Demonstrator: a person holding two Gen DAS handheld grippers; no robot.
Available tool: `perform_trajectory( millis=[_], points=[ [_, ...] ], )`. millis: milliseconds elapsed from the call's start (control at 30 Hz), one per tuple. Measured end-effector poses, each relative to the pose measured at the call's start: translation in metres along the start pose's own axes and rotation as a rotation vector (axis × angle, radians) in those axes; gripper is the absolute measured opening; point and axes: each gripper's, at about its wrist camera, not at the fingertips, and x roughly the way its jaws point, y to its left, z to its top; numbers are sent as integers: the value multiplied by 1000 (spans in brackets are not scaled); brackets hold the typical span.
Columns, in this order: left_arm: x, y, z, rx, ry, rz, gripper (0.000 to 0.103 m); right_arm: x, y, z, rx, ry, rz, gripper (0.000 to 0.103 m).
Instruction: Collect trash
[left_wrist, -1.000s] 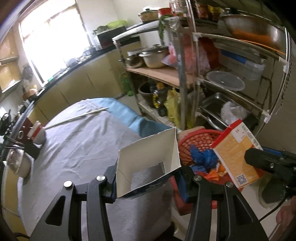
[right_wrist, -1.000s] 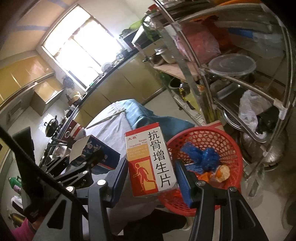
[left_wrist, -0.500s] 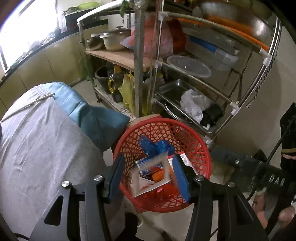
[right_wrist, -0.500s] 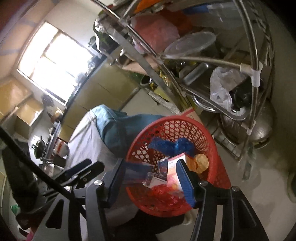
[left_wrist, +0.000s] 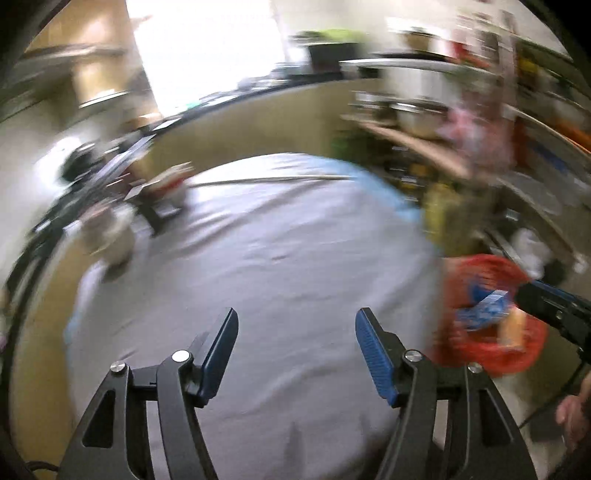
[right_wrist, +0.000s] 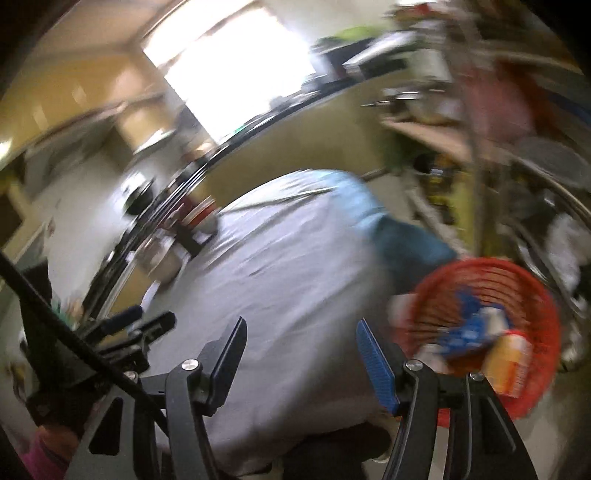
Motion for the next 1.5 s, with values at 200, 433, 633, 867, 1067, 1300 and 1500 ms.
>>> perform_trajectory(
  millis=[200,433,633,867,1067,1300,1500],
  points=[
    [-20,102,-43,-207,5,172,67,38,90,-16,-159,49,15,66],
    [-32,157,-83,-339,15,239,67,52,175,-42,-344,30,-13,66],
    [-41,174,-105,-388,19,271,67,56,217,-75,-474,31,-43,66],
    [-46,177,-117,-410,29,278,67,53,227,-86,-498,54,-17,66],
    [-54,178,-123,-421,24,289,67,47,229,-90,-494,42,-19,66],
    [-65,176,-128,-429,16,311,67,39,224,-92,-472,29,-23,66],
    [-74,174,-134,-445,14,323,67,28,220,-96,-470,20,-14,66]
  ],
)
